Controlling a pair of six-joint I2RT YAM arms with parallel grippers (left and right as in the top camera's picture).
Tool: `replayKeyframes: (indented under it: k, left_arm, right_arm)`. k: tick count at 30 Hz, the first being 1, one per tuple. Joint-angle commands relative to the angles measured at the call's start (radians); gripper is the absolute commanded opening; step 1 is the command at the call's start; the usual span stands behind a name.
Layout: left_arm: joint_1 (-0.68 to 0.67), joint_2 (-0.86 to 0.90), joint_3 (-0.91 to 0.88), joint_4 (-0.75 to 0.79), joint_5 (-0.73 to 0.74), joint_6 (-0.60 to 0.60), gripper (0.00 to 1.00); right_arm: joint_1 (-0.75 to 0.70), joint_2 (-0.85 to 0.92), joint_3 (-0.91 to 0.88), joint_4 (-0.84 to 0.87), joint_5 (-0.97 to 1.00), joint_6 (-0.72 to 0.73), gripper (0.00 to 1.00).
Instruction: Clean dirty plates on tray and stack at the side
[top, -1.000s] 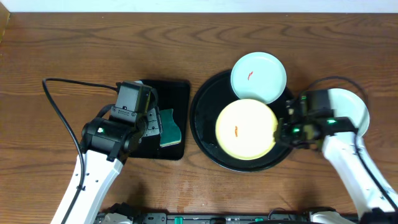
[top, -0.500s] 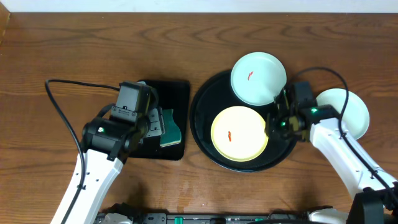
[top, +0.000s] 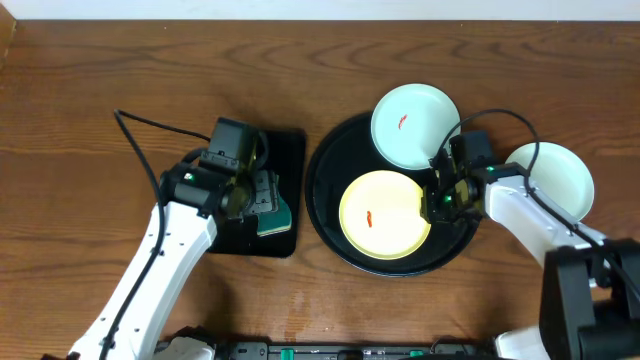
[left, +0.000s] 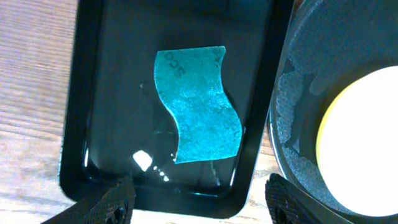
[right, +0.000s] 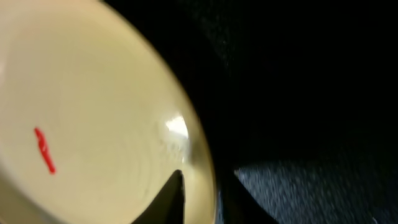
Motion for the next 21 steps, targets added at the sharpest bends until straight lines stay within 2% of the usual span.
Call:
replayKeyframes:
  k: [1,4,9,14,18,21]
  left_arm:
    - [0.005,0.027,0.008,0.0,0.015,0.002,0.69]
    - [0.005,0.055,0.008,0.001,0.018,0.001,0.69]
    - [0.005,0.164,0.005,0.011,0.017,-0.031,0.67]
    - [0.005,0.306,-0.016,0.091,0.019,-0.153,0.67]
    - [0.005,0.405,-0.016,0.169,0.114,-0.164,0.67]
    - [0.008,0.47,-0.016,0.201,0.11,-0.175,0.6]
  right_arm:
    - [-0.006,0.051,-0.007,0.019,-0.005,-0.011,0.13]
    - [-0.006,0.077,-0.007,0.034,0.008,0.009,0.02]
    - [-0.007,0.081,-0.007,0.039,0.033,0.042,0.01]
    - [-0.007,0.081,-0.007,0.037,0.033,0.045,0.01]
    - [-0.007,0.081,-0.007,0.034,0.033,0.048,0.01]
    - [-0.007,0.081,-0.007,0.031,0.033,0.048,0.01]
